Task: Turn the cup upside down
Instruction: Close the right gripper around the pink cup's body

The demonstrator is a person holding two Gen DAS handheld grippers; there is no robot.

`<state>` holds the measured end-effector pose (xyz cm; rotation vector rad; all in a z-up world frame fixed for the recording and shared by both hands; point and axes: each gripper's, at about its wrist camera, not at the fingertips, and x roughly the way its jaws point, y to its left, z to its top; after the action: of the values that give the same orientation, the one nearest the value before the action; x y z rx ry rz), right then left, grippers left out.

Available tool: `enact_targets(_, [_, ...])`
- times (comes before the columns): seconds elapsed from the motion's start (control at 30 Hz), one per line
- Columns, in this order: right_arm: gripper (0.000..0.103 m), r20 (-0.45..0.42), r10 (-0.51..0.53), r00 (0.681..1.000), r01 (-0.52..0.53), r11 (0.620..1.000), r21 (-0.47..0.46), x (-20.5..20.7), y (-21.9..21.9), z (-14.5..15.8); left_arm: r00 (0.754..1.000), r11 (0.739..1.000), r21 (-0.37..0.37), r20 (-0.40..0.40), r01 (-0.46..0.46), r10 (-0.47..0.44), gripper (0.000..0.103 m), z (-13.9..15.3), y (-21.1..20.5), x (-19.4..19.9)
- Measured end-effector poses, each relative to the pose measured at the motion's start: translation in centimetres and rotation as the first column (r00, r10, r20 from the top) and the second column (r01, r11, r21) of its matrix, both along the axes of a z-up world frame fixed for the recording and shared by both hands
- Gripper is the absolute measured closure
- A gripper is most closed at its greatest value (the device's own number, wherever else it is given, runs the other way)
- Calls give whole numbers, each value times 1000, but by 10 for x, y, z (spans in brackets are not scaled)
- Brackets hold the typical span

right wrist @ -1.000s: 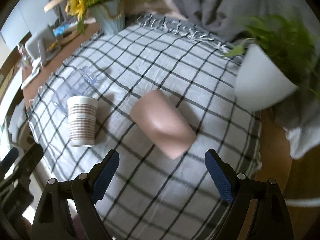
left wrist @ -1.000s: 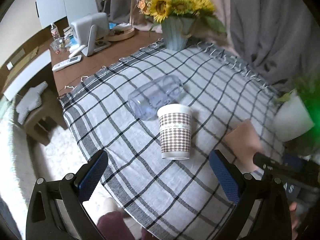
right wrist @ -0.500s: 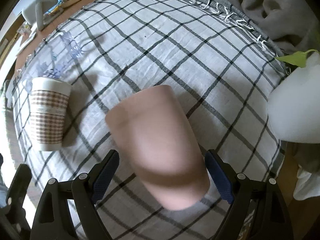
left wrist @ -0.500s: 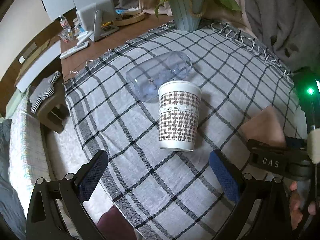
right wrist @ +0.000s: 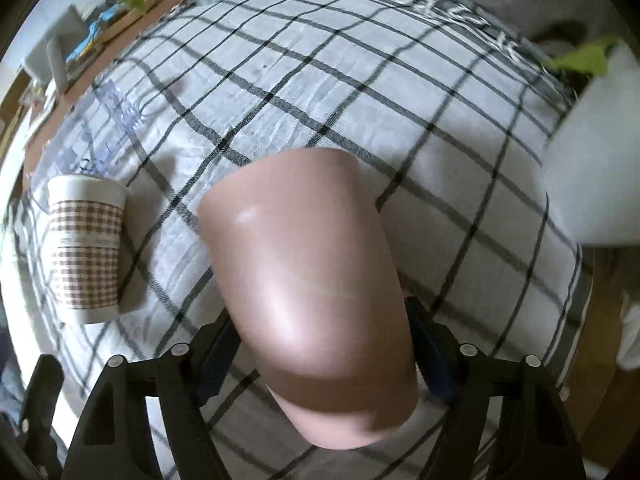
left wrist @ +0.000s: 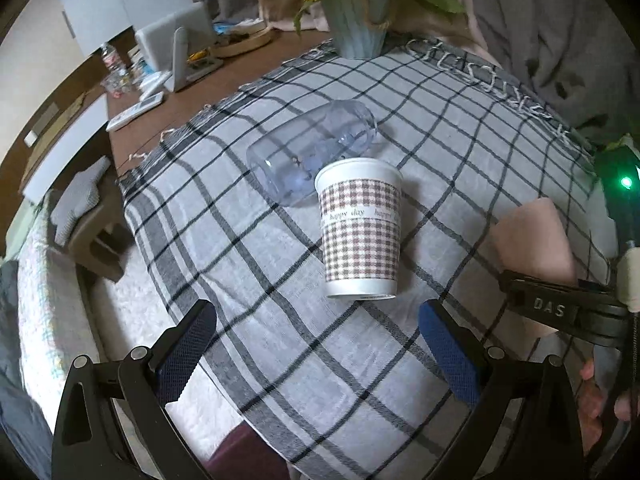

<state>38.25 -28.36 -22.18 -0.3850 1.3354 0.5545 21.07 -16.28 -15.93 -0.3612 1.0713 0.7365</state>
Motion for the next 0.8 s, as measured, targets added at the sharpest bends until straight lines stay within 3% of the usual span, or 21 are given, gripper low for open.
enact_targets(0.2, [31,16,-148,989,147,988,55,-25,-18,21,993,991,56,19,119,-120,0,11,20,-6])
enact_targets(0.4, [32,34,-291,956,287,953,94,-58,-4,33,964,962,80,42,259,-263,0,20,43,-16])
enact_targets(0.8, [32,-17,-570,821,570,818,79,-121,5,18,886,886,46,20,461,-463,0,9,78,-21])
